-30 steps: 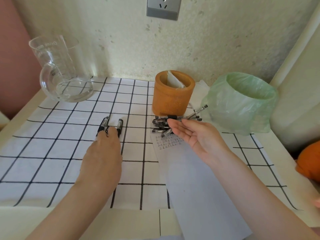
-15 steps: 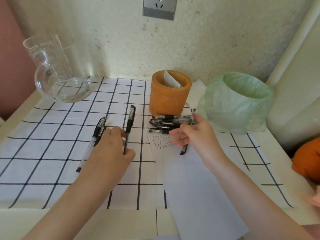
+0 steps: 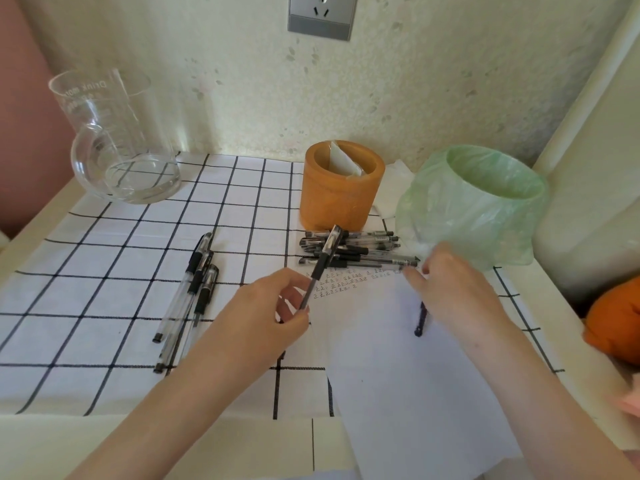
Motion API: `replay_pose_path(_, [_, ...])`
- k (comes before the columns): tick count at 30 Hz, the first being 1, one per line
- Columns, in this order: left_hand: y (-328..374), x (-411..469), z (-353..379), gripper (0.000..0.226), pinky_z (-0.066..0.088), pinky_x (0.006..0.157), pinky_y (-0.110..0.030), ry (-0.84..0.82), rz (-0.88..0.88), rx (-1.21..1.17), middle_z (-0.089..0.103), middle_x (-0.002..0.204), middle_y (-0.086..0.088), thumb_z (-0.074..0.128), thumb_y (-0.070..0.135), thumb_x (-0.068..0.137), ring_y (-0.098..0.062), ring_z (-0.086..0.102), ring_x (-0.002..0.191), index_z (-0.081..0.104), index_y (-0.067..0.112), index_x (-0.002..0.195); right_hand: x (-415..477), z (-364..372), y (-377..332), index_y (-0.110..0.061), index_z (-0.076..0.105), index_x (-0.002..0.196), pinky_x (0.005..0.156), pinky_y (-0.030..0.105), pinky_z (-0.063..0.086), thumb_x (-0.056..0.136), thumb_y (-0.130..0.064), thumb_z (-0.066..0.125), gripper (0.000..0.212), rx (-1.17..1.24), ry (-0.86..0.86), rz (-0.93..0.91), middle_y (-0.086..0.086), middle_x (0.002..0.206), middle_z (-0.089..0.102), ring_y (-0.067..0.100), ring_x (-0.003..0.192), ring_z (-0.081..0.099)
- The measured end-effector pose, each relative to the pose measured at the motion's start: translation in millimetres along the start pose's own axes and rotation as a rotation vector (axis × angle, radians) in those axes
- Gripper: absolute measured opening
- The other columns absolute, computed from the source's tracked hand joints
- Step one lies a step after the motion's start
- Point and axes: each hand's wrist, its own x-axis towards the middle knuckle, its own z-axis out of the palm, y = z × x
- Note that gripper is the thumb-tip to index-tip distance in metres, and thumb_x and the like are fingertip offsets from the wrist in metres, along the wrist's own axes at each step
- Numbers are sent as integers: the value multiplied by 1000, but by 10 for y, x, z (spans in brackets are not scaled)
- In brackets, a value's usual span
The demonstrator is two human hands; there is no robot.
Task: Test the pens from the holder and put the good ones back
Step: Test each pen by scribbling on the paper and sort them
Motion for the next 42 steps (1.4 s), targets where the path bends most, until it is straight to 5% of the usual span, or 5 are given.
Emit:
replay_pose_path(11, [-3,16,38,19,42,57,-9,13,-18,29,57,80,17,57,22,87,14,50,63,53,35,101,-16,154,-100,-11,53,95,43,22,45,95,-11,50,3,415,-324,-151,5,60,61,8,39,55])
replay_pose_path(16, [-3,28,32,20,41,62,-7,34,-5,44,57,82,14,57,21,88,16,48,66,54,29,106,-71,217,-283,-16,54,110,69,36,58,97,-5,48,18,852,-454,-202,13,85,70,23,65,69])
replay_pose_path(23, [-3,13,29,21,42,61,-7,16,-6,70,57,85,17,56,24,89,14,50,66,51,32,107,-40,270,-224,-24,69,104,72,3,41,92,-4,54,28,465,-213,-441,-17,92,64,-6,84,57])
replay_pose_path(33, [-38,43,75,23,49,68,-16,6,-7,50,63,93,15,56,21,88,2,58,79,49,32,107,-66,383,-291,-16,61,125,102,27,35,96,-12,50,32,231,-205,-653,-3,120,53,14,117,43])
replay_pose_path(42, [-2,38,72,23,43,69,-10,-20,14,-76,64,85,11,63,23,84,3,56,78,55,38,100,-166,138,-392,-17,68,89,53,26,46,91,-20,60,9,918,-480,-310,-4,68,65,15,57,52])
